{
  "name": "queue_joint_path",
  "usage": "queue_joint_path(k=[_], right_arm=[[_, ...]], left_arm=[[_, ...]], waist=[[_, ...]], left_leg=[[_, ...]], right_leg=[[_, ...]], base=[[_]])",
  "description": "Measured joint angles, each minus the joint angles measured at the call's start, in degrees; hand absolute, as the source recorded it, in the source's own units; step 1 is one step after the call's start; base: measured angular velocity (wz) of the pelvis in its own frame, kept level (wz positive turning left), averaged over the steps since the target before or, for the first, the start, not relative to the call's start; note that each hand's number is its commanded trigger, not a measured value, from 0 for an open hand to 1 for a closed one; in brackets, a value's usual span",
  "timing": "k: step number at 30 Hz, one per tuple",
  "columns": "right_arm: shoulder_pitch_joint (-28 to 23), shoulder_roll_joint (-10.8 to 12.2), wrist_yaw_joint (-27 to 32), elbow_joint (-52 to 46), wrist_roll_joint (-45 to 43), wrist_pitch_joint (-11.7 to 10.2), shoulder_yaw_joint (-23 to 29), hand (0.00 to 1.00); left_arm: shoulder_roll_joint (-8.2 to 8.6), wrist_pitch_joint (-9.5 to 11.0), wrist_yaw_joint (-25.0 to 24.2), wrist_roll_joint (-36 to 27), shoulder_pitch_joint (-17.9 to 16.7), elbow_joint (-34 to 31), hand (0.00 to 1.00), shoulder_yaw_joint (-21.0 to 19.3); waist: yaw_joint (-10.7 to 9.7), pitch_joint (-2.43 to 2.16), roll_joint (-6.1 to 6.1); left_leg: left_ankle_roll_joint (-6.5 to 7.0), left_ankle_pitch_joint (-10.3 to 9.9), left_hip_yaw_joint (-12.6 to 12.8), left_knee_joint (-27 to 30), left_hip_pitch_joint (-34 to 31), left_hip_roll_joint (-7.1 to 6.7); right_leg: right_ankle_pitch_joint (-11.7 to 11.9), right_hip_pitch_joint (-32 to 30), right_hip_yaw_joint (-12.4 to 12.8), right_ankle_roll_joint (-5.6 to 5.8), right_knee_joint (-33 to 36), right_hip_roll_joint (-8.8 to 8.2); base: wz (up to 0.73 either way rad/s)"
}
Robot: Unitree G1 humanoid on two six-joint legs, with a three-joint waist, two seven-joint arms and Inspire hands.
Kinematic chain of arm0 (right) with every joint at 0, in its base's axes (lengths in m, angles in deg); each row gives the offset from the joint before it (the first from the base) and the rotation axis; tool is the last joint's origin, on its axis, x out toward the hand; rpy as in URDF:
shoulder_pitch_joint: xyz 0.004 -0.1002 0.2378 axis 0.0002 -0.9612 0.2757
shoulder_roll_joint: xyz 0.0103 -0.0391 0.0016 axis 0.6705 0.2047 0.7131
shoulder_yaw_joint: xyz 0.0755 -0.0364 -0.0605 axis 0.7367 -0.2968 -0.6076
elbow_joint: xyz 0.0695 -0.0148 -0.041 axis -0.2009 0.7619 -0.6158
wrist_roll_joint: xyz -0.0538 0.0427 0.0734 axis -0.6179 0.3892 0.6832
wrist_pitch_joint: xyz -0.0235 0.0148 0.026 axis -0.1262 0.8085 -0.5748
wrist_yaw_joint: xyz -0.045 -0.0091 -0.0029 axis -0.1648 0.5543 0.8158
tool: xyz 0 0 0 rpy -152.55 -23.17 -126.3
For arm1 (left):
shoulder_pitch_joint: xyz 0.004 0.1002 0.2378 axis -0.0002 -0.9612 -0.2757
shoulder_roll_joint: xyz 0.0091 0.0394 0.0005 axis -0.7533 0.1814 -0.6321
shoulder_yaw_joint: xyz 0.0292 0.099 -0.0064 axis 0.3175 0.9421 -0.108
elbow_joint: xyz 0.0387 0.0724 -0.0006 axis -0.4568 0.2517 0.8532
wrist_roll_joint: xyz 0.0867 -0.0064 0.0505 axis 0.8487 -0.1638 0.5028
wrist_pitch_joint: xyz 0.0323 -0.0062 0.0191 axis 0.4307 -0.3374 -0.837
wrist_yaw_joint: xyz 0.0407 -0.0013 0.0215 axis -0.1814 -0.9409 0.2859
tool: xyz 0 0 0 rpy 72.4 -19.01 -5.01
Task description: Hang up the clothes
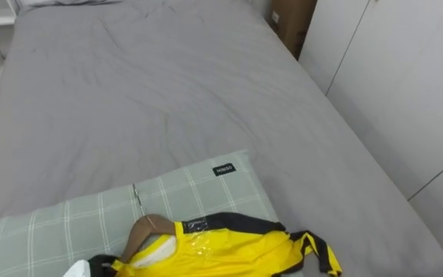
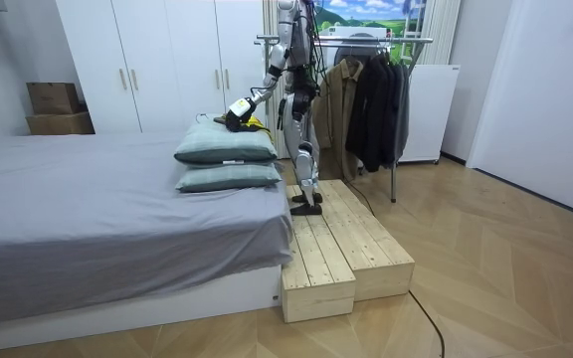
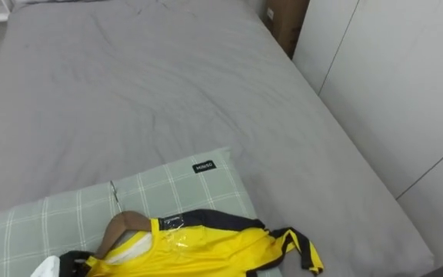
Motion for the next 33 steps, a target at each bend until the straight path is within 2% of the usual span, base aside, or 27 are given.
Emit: queue_joint_path(k=[17, 33], right_arm=[[0.3, 0.0, 0.5, 0.1, 2.0, 0.0, 0.0, 0.00], [0.4, 0.0, 0.5, 0.1, 1.8, 0.0, 0.0, 0.00]], left_arm=[[0.81, 0.2, -0.2, -3.3, -0.6, 0.2, 1.00, 0.0], [0.88, 0.2, -0.3, -3.3, -0.5, 0.1, 1.00, 0.0]], waist=[[-0.1, 0.36, 0.23], [-0.1, 0.37, 0.25]], left_leg=[[0.01, 0.0, -0.5, 0.2, -0.6, -0.01], [0.01, 0.0, -0.7, 0.6, -1.0, -0.04]], right_leg=[[0.1, -0.4, -0.8, 0.16, -0.2, -0.09], [0.1, -0.6, -1.1, 0.16, -0.2, -0.13]], base=[[0.01], [0.00]])
